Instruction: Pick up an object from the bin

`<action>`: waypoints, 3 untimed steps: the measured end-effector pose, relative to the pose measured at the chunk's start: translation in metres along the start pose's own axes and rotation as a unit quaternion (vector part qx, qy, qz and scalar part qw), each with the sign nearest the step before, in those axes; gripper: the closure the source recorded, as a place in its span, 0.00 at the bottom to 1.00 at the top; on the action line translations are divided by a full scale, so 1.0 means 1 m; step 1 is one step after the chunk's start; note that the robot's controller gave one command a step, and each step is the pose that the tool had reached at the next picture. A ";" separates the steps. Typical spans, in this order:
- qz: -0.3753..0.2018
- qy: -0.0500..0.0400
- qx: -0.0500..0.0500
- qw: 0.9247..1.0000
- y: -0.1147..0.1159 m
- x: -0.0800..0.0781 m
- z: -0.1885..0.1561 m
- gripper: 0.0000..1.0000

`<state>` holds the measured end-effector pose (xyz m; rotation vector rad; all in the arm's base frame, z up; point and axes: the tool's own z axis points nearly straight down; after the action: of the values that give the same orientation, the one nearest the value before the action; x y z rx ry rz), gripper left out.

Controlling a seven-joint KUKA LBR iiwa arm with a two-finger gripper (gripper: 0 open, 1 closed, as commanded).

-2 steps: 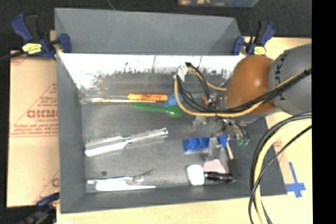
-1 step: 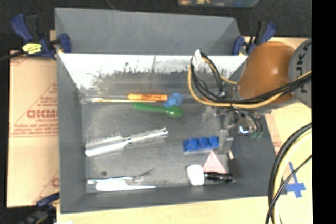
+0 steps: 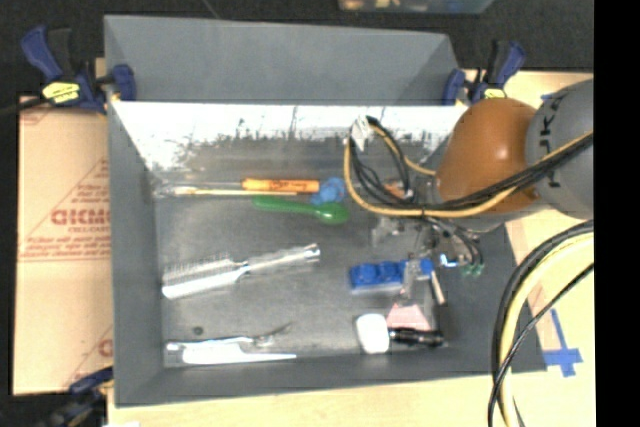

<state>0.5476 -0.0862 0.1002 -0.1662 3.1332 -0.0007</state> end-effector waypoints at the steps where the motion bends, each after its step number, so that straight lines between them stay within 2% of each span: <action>1: 0.000 -0.009 0.002 1.000 0.004 0.001 0.029 0.00; 2: 0.024 -0.009 0.001 1.000 0.004 0.001 0.029 1.00; 3: 0.032 -0.008 0.001 0.999 0.004 0.001 0.029 1.00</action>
Offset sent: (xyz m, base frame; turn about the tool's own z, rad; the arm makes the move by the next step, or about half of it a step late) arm -0.0037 0.0039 -0.0302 0.0839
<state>0.5463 -0.0823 0.0715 -0.0658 3.1200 -0.0012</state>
